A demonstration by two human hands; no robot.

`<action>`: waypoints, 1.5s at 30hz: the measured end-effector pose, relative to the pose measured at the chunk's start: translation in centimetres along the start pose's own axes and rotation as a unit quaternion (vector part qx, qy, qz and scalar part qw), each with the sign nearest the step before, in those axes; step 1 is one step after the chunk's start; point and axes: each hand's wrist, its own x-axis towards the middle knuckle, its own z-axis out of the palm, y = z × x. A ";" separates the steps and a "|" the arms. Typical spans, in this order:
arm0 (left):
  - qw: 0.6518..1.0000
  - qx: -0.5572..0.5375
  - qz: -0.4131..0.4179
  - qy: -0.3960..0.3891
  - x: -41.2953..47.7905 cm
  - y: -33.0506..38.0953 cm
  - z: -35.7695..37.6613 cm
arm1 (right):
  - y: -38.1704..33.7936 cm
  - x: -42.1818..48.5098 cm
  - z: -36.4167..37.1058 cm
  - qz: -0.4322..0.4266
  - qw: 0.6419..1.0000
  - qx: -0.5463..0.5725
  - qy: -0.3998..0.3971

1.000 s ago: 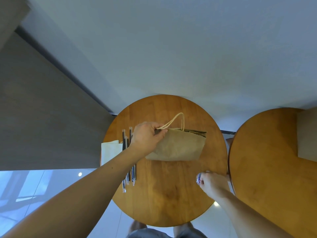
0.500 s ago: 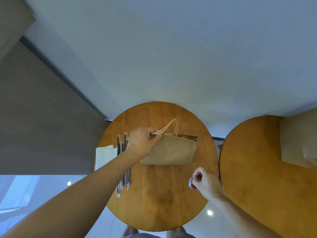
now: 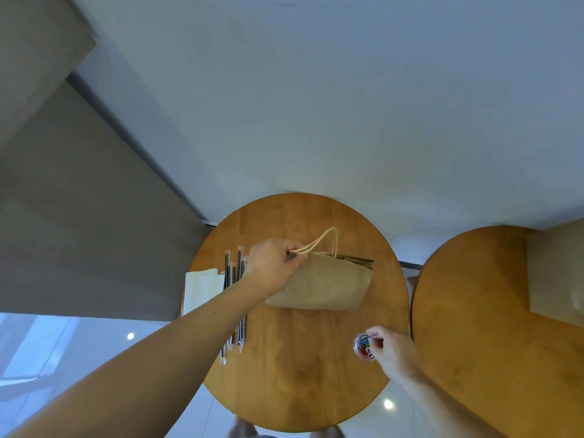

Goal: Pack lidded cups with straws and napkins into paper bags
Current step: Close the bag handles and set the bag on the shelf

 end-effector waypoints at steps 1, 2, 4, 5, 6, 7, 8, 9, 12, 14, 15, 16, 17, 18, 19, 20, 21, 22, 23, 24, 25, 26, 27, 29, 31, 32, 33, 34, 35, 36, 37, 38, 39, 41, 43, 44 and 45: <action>1.000 -0.001 0.004 0.004 0.0 -0.1 0.1 | -0.3 0.1 0.0 0.032 0.999 0.017 0.004; 1.000 -0.002 0.007 0.006 0.1 -0.1 0.2 | -0.1 0.3 -0.1 0.048 0.998 0.047 0.012; 1.000 -0.002 0.009 0.008 0.2 0.0 0.2 | 0.1 0.2 0.4 0.058 0.996 0.068 0.002; 1.000 -0.002 0.009 0.009 0.3 0.1 0.3 | 0.0 0.2 0.6 0.060 0.996 0.071 0.010; 1.000 0.000 0.009 0.008 0.4 0.1 0.3 | 0.1 0.3 0.8 0.040 0.997 0.057 0.016; 1.000 0.002 0.009 0.007 0.4 0.2 0.3 | -0.1 0.2 0.8 0.036 0.998 0.047 0.015; 1.000 0.005 0.009 0.005 0.4 0.2 0.3 | -0.1 0.2 0.8 0.036 0.998 0.039 0.023; 1.000 0.008 0.008 0.003 0.5 0.3 0.2 | -0.3 0.1 0.7 0.035 0.998 0.035 0.030; 1.000 0.007 0.007 0.000 0.4 0.3 0.1 | -0.3 -0.2 0.4 0.015 0.999 -0.022 0.036; 1.000 0.004 0.007 0.001 0.4 0.3 0.2 | -1.0 -0.6 -0.3 -0.012 0.998 -0.029 0.055; 1.000 0.005 0.007 0.001 0.4 0.3 0.2 | -1.6 -0.7 -0.6 -0.021 0.998 -0.011 0.060; 1.000 0.008 0.006 0.000 0.4 0.2 0.2 | -2.4 -0.8 -1.1 -0.036 0.997 0.011 0.063; 1.000 0.009 0.004 -0.001 0.4 0.2 0.2 | -3.3 -0.8 -1.5 -0.053 0.996 0.030 0.062; 1.000 0.008 0.001 -0.004 0.5 0.2 0.1 | -4.6 -0.8 -2.0 -0.072 0.994 0.058 0.054; 1.000 0.005 -0.002 -0.009 0.5 0.2 0.1 | -6.0 -0.9 -2.6 -0.098 0.990 0.087 0.054; 1.000 0.001 -0.004 -0.015 0.6 0.2 0.1 | -7.6 -1.1 -3.4 -0.127 0.983 0.114 0.064; 1.000 -0.001 -0.002 -0.020 0.6 0.2 0.0 | -9.2 -1.1 -4.1 -0.158 0.975 0.136 0.083; 1.000 -0.001 0.000 -0.024 0.6 0.3 0.0 | -10.8 -1.1 -4.9 -0.181 0.966 0.152 0.103; 1.000 -0.002 0.000 -0.027 0.7 0.3 -0.1 | -12.4 -1.0 -5.7 -0.197 0.958 0.170 0.118; 1.000 -0.001 0.001 -0.028 0.7 0.3 -0.2 | -14.0 -1.0 -6.5 -0.207 0.951 0.193 0.126; 1.000 0.005 0.004 -0.027 0.7 0.3 -0.2 | -15.3 -0.8 -7.2 -0.216 0.944 0.212 0.133; 1.000 0.016 0.008 -0.024 0.7 0.3 -0.2 | -16.5 -0.7 -7.8 -0.226 0.937 0.225 0.141; 0.999 0.029 0.011 -0.021 0.7 0.3 -0.3 | -17.4 -0.6 -8.3 -0.238 0.933 0.226 0.151; 0.999 0.045 0.011 -0.018 0.7 0.4 -0.4 | -18.9 -0.1 -9.0 -0.252 0.933 0.197 0.164; 0.998 0.058 0.019 -0.020 0.6 0.4 -0.5 | -19.7 0.4 -9.3 -0.258 0.939 0.146 0.173; 0.998 0.061 0.025 -0.024 0.6 0.4 -0.5 | -20.0 0.7 -9.4 -0.260 0.942 0.120 0.177; 0.997 0.061 0.031 -0.027 0.5 0.3 -0.6 | -20.2 1.0 -9.5 -0.260 0.944 0.097 0.180; 0.997 0.060 0.038 -0.028 0.4 0.3 -0.7 | -20.2 1.3 -9.5 -0.258 0.946 0.077 0.180; 0.997 0.059 0.045 -0.028 0.4 0.2 -0.7 | -20.3 1.5 -9.6 -0.254 0.949 0.060 0.177; 0.997 0.058 0.053 -0.028 0.4 0.2 -0.7 | -20.3 1.7 -9.7 -0.250 0.952 0.043 0.171; 0.996 0.056 0.060 -0.030 0.4 0.2 -0.7 | -20.2 1.8 -9.8 -0.247 0.954 0.026 0.167; 0.996 0.056 0.068 -0.031 0.3 0.2 -0.8 | -20.1 2.0 -9.9 -0.248 0.955 0.014 0.163; 0.995 0.057 0.076 -0.031 0.3 0.3 -0.8 | -20.1 2.1 -10.0 -0.250 0.955 0.005 0.159; 0.993 0.061 0.096 -0.028 0.4 0.3 -0.8 | -20.2 2.2 -10.3 -0.262 0.952 -0.008 0.155; 0.992 0.062 0.111 -0.025 0.5 0.3 -0.8 | -20.2 2.4 -10.7 -0.284 0.946 -0.034 0.151; 0.991 0.063 0.117 -0.025 0.5 0.2 -0.8 | -20.3 2.5 -10.9 -0.298 0.942 -0.048 0.146; 0.990 0.067 0.122 -0.024 0.6 0.2 -0.8 | -20.2 2.6 -11.1 -0.312 0.938 -0.061 0.139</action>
